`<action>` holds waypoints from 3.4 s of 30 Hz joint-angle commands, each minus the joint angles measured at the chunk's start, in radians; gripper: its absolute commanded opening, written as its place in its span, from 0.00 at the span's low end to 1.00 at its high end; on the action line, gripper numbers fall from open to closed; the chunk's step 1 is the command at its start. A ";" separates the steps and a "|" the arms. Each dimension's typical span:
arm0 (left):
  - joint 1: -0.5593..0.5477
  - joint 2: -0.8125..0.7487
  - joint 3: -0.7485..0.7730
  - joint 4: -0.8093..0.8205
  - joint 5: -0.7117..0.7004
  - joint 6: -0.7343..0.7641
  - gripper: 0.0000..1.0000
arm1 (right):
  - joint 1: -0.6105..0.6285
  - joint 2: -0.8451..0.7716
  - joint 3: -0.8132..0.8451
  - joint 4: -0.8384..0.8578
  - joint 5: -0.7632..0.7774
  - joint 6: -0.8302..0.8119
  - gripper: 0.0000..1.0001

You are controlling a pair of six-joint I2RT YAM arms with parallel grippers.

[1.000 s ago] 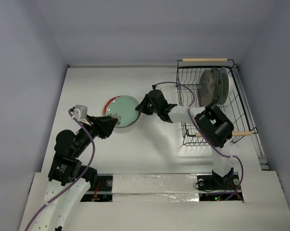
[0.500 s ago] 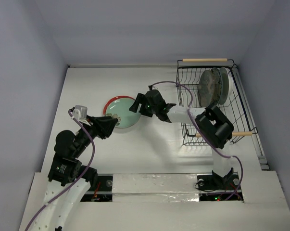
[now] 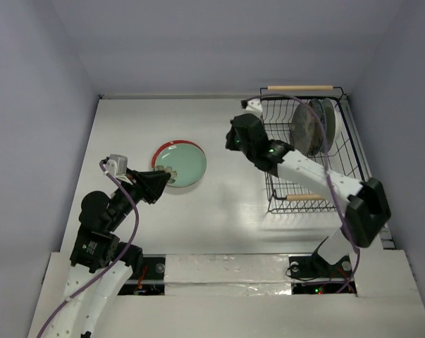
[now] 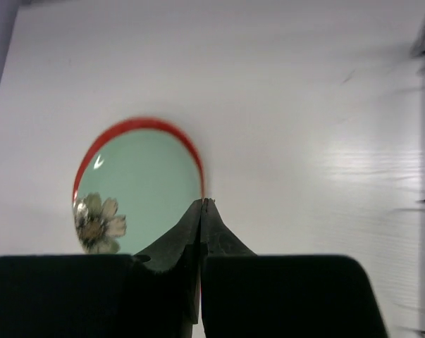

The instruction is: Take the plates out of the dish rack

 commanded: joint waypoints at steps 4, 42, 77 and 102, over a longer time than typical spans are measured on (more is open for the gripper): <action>0.007 -0.016 0.002 0.030 -0.036 -0.004 0.07 | -0.237 -0.303 -0.112 -0.120 0.247 -0.156 0.00; 0.007 -0.007 0.005 0.018 -0.070 -0.010 0.34 | -0.542 -0.165 -0.025 -0.202 0.257 -0.340 0.00; 0.007 -0.023 0.007 0.024 -0.043 -0.004 0.35 | -0.071 0.089 -0.068 0.656 -0.621 0.433 0.00; 0.007 -0.024 0.005 0.027 -0.036 -0.005 0.36 | 0.024 0.331 -0.174 0.762 -0.655 0.562 0.33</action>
